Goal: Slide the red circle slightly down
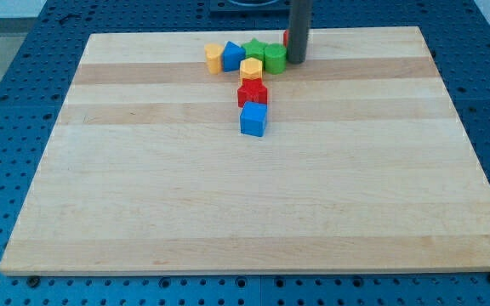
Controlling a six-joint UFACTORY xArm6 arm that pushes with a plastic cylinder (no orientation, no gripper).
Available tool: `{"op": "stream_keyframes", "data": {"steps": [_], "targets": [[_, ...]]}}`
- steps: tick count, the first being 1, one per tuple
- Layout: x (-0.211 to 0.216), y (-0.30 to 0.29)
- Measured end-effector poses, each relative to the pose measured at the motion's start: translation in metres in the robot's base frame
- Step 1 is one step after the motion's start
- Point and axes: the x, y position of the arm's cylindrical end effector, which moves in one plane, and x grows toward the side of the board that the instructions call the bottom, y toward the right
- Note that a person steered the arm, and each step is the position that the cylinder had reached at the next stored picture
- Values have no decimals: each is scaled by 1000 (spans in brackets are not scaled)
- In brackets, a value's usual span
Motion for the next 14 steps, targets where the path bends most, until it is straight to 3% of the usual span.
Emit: {"op": "stream_keyframes", "data": {"steps": [2,3,4,5,6,9,12,13,14], "targets": [[0,-4],[10,66],[10,84],[-47,81],[-57,76],[-67,47],[-47,47],[-78,44],[-77,43]]}}
